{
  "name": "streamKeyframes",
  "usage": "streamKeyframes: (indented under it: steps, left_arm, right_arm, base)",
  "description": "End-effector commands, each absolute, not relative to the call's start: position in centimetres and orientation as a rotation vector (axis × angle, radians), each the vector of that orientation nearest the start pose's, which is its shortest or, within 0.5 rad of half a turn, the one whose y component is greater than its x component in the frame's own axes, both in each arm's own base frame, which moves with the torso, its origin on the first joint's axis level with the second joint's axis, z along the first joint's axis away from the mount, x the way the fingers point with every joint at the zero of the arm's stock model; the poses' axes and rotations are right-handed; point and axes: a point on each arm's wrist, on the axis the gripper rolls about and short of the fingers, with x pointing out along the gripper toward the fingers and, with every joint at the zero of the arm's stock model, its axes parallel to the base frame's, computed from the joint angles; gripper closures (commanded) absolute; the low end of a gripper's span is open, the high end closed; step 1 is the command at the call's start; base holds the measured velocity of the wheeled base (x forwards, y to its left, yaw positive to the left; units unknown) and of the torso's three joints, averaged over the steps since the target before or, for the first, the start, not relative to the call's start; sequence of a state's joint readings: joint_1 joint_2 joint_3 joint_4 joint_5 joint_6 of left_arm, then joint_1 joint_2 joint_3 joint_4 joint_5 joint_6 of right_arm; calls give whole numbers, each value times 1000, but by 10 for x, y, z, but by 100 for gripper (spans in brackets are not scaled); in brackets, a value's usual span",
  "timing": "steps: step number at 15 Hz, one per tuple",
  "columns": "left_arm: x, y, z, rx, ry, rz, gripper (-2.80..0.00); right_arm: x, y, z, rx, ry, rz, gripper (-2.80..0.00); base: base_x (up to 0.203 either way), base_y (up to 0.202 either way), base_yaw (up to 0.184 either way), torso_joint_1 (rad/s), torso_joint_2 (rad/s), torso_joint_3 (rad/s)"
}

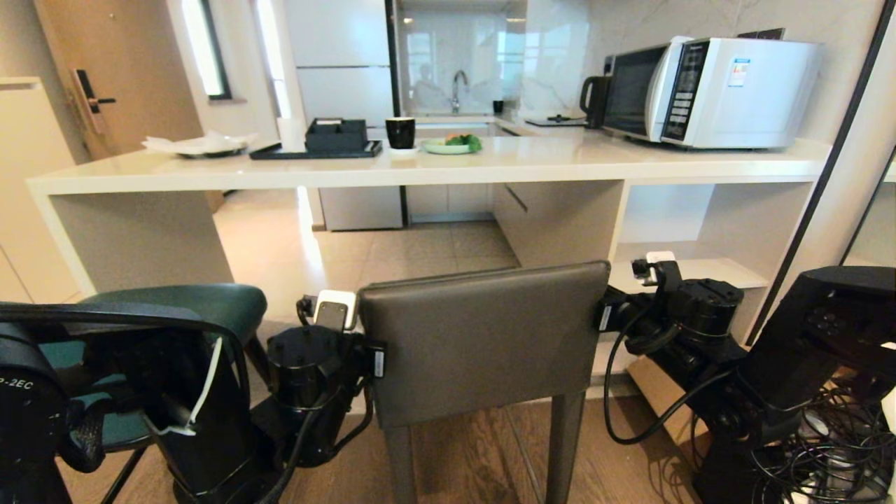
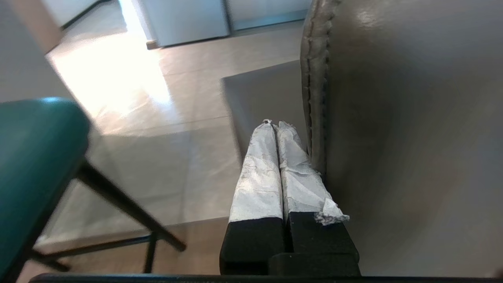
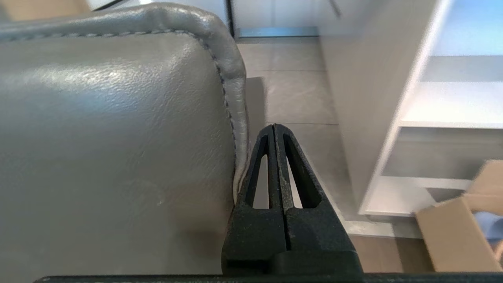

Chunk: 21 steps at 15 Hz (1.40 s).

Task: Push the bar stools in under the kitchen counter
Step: Push the gray chair back under the dining table

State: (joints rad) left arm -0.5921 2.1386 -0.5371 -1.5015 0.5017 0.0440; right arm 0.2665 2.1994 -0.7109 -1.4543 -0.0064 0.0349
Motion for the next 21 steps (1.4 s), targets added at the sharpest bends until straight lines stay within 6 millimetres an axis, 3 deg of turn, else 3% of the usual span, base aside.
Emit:
streamKeyframes:
  steps: [1,5,9,16,21]
  left_arm:
    - [294,-176,70,90,70,-70,0]
    - [319,-195,96,92,57,-68,0]
    - [334,-170,89,107,83,-20,0]
    - [318,-157,58,125,124,-38,0]
    - [305,-168,49,124,123,-84,0]
  right_arm:
    - [355,99,71,28,32,265,0]
    - [354,101,71,16,31,271,0]
    - [347,104,67,-25,13,287,0]
    - [346,112,66,-28,16,311,0]
    - [368,119,68,-22,-11,308,0]
  base:
    - [0,0,0,0,0,0]
    - [0,0,0,0,0,0]
    - [0,0,0,0,0,0]
    - [0,0,0,0,0,0]
    - [0,0,0,0,0,0]
